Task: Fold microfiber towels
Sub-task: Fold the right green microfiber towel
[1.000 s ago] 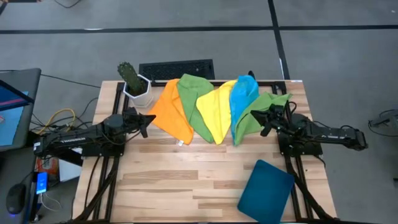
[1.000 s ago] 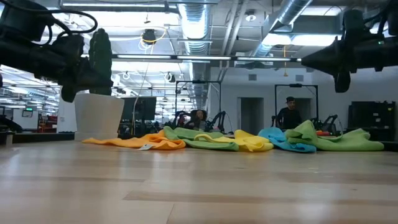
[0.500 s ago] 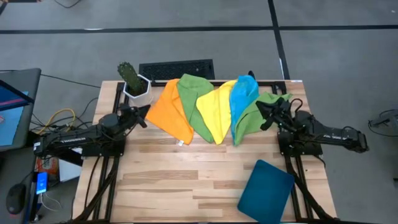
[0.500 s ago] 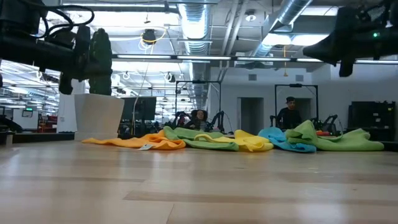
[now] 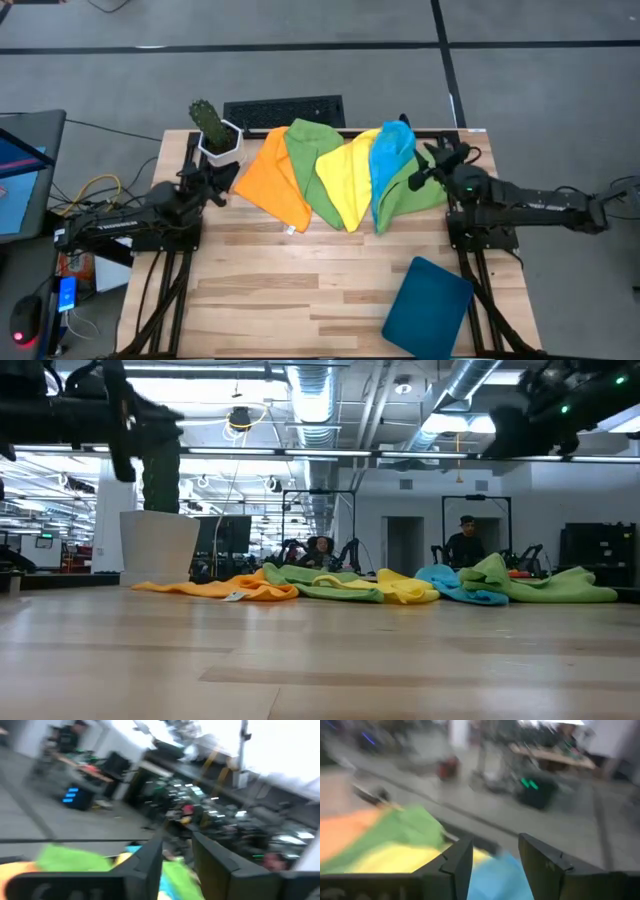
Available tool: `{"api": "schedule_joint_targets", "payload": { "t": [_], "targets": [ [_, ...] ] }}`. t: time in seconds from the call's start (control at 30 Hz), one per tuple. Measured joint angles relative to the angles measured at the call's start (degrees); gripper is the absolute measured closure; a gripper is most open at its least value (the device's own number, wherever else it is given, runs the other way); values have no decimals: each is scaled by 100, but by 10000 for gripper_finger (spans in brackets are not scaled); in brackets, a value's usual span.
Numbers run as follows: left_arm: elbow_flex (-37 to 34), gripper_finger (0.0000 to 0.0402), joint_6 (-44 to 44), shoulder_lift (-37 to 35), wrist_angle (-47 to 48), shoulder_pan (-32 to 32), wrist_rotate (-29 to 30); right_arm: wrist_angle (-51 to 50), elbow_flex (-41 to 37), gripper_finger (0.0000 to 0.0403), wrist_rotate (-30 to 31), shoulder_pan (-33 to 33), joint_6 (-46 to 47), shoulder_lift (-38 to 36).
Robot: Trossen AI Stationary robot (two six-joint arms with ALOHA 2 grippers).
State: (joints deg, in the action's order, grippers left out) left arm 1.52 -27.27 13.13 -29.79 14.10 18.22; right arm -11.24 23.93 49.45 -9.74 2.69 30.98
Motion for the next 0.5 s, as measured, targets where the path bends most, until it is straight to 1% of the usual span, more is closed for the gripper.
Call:
{"api": "schedule_joint_targets", "payload": {
  "t": [0.07,0.2,0.37,0.5],
  "targets": [
    [0,268,-139,0,-66,2,-65,-705,262,216,12,-105,457,320],
    [0,245,-192,2,-58,3,6,-1851,796,225,-426,-421,1075,1007],
    [0,240,-194,2,-58,3,2,-2873,1348,237,-852,-918,1129,2078],
    [0,240,-168,2,-60,3,-3,-3719,1720,240,-918,-1464,1127,2886]
  ]
}}
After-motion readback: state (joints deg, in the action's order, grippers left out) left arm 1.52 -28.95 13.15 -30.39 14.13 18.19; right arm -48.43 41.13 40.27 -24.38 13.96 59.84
